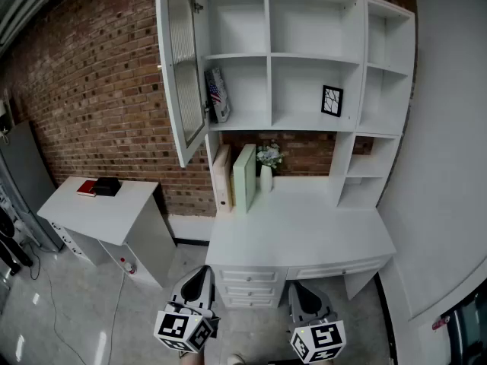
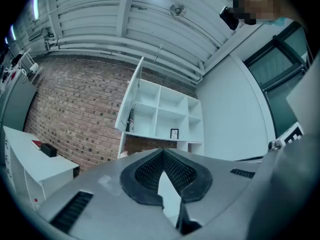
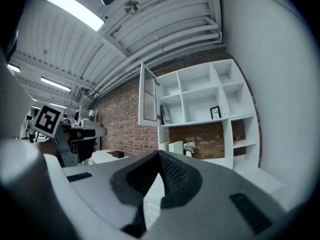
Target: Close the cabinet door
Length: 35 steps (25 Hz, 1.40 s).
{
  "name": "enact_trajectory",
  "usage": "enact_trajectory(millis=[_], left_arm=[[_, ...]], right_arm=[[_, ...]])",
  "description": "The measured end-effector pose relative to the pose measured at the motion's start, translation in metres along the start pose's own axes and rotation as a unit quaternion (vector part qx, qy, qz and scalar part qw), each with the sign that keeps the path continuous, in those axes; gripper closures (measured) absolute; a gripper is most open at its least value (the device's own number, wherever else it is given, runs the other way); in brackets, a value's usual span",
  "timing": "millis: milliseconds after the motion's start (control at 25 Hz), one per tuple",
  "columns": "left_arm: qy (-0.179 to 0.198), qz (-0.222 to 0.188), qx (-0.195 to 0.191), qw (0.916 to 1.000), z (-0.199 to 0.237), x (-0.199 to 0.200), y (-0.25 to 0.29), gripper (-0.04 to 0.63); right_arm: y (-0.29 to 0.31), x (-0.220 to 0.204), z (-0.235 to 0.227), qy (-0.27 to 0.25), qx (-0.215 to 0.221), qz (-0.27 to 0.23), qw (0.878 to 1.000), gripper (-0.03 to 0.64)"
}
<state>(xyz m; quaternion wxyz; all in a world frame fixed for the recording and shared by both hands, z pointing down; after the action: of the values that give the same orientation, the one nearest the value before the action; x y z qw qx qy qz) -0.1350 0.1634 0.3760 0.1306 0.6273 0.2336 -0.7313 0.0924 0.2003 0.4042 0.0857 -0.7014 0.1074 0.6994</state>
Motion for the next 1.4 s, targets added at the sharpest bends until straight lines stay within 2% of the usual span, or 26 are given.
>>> enact_trajectory(millis=[400, 560, 720, 920, 1080, 1240, 1400], left_arm=[[-0.003, -0.003, 0.003, 1.0, 0.001, 0.0, -0.001, 0.583], [-0.004, -0.003, 0.011, 0.9999, 0.011, -0.001, 0.008, 0.583], [-0.002, -0.002, 0.013, 0.9999, 0.022, -0.005, 0.026, 0.581], [-0.009, -0.006, 0.013, 0.9999, 0.051, -0.016, 0.067, 0.583], [-0.037, -0.03, 0.009, 0.9988, 0.082, -0.016, 0.12, 0.582], [-0.022, -0.005, 0.024, 0.9995, 0.125, -0.024, 0.166, 0.581], [-0.019, -0.016, 0.03, 0.9993, 0.165, -0.019, 0.199, 0.581]], right_arm=[[0.0, -0.004, 0.002, 0.002, 0.011, -0.002, 1.0, 0.617], [0.007, 0.001, 0.006, 0.011, 0.048, -0.031, 0.998, 0.617], [0.026, 0.003, 0.0, 0.02, 0.053, -0.05, 0.997, 0.617], [0.075, -0.008, -0.016, 0.022, 0.043, -0.031, 0.998, 0.617], [0.133, -0.009, -0.027, 0.009, 0.051, -0.014, 0.999, 0.616], [0.198, 0.0, -0.036, 0.007, 0.051, -0.01, 0.999, 0.617], [0.254, -0.001, -0.033, 0.008, 0.054, -0.002, 0.998, 0.617]])
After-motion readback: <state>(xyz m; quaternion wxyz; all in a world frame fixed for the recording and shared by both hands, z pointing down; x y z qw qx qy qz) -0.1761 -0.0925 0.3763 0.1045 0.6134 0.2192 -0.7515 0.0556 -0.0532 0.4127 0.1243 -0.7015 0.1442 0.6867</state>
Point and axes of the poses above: the fingertips, and each gripper's own axes: y forward along the fingers, z to its left, x out of its top, the point moved 4 cm from there along -y, backward along the fingers, and after that the axes turned 4 degrees about -x, right-handed, at the moved point
